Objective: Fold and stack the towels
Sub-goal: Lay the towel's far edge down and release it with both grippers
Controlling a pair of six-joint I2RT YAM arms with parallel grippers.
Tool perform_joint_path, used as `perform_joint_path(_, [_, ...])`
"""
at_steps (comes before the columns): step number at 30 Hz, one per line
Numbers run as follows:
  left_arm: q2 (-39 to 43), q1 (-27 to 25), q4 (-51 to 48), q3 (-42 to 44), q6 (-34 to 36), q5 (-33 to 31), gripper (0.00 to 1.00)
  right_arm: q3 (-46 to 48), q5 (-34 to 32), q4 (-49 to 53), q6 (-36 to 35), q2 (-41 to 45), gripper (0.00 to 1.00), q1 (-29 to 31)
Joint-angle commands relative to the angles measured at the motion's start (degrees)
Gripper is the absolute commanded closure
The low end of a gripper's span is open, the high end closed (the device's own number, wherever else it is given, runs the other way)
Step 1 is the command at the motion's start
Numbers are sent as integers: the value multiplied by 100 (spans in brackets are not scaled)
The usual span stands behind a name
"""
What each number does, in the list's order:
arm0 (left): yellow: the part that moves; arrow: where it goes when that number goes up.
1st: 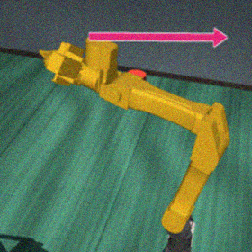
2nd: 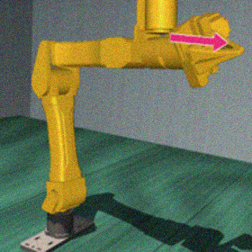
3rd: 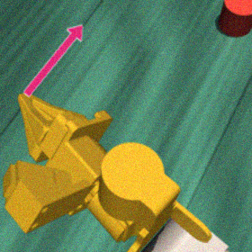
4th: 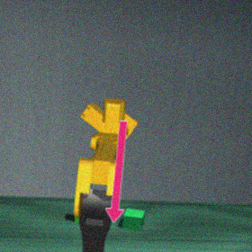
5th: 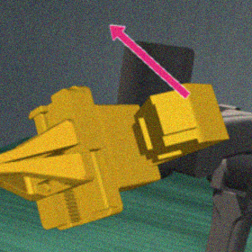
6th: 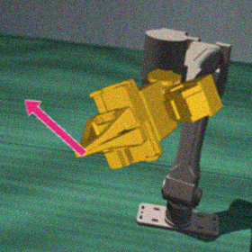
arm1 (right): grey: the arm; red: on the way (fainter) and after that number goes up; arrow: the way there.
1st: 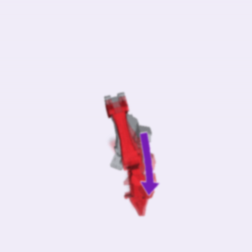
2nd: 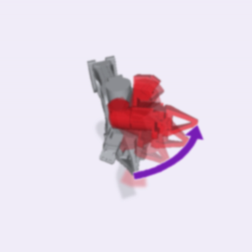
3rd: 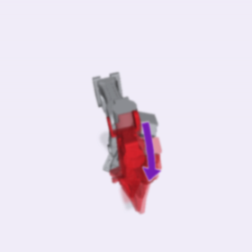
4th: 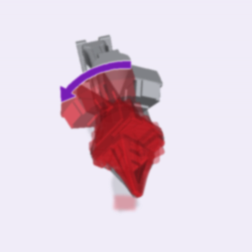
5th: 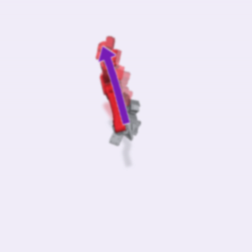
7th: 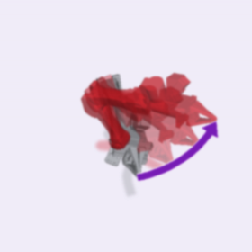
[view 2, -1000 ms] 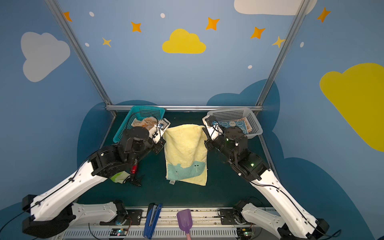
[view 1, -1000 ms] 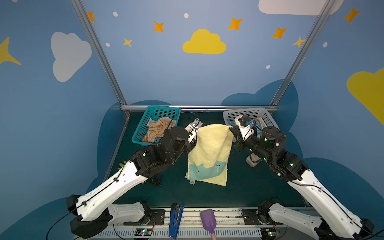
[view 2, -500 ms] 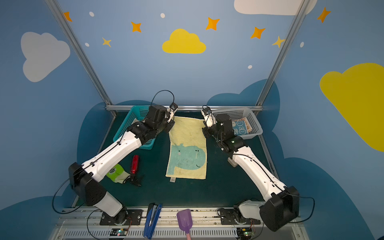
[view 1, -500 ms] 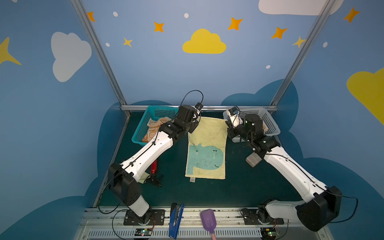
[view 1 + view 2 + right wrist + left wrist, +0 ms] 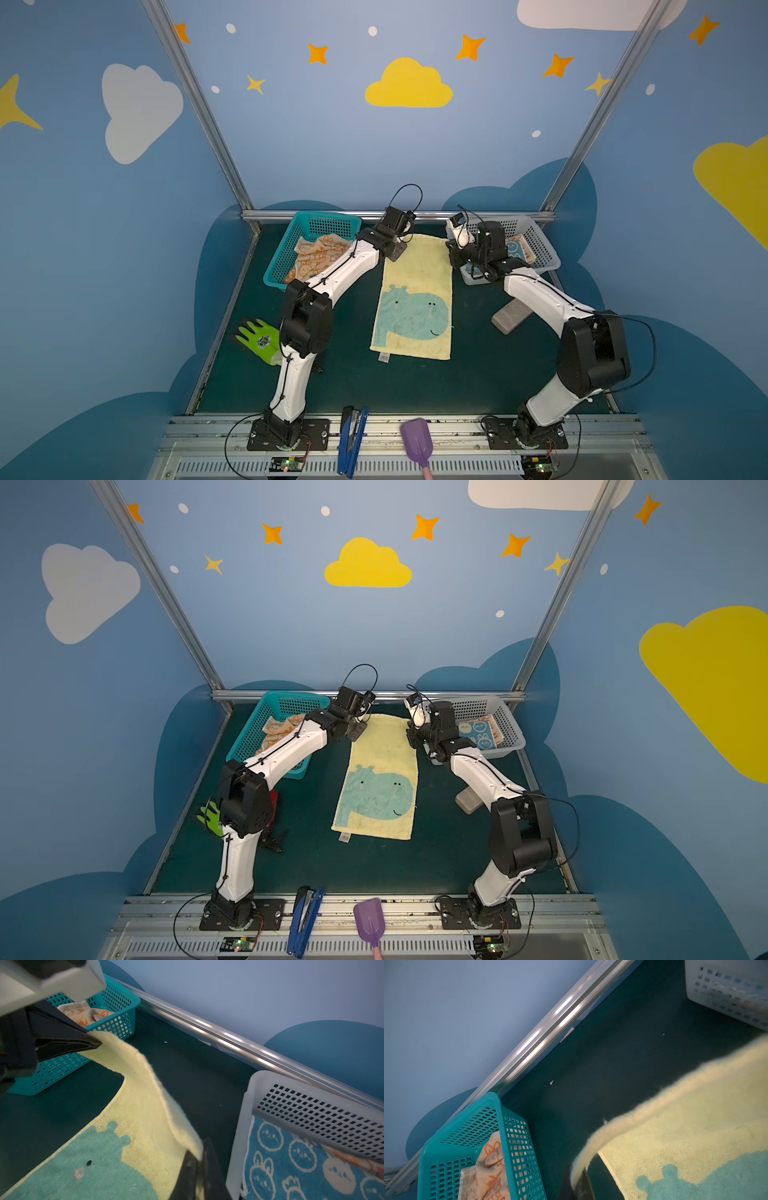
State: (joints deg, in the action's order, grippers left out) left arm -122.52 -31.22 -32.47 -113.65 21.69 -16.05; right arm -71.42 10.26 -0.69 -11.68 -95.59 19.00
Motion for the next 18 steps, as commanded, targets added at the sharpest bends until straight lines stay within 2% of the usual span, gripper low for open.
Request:
perform_joint_path(1, [20,30,-468,-240,-137,-86,96,-133,402,-178,-142,-102,100,-117])
perform_joint_path(5, [232,30,-585,-14,-174,3,96,37,623,127,-194,-37,100,-180])
perform_joint_path(10, [759,20,-480,728,-164,266,96,78,1295,1141,-450,245,100,-191])
perform_joint_path(12, [969,-19,-471,1034,-164,290,96,155,1329,1424,-96,395,100,-187])
perform_joint_path(18, [1662,-175,-285,2078,-236,261,96,1120,1531,1377,-7,1110,100,-109])
